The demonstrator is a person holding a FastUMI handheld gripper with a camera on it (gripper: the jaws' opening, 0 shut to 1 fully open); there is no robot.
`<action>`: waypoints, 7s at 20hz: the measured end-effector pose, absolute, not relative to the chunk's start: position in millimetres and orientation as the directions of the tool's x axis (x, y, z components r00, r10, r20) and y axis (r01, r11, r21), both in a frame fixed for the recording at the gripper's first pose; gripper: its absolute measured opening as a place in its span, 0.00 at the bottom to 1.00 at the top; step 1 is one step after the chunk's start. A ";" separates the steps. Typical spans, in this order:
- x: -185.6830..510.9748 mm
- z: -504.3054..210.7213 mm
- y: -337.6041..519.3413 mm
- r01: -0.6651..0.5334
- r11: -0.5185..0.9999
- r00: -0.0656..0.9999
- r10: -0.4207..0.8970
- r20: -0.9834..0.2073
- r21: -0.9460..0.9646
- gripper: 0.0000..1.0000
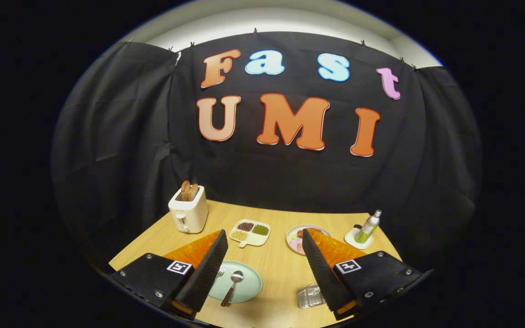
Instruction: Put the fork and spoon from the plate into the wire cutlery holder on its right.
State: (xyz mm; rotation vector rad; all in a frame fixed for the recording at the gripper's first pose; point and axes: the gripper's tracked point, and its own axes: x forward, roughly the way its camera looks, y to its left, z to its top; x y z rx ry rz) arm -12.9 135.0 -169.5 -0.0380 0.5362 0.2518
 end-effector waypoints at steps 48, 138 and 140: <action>-64.8 -384.2 123.3 -0.084 0.977 0.178 0.209 -0.962 0.197 0.06; -87.9 -478.7 270.6 -0.171 0.974 0.072 0.163 -0.984 0.149 0.72; -90.2 -485.7 268.9 -0.178 0.975 0.051 0.142 -0.989 0.131 0.65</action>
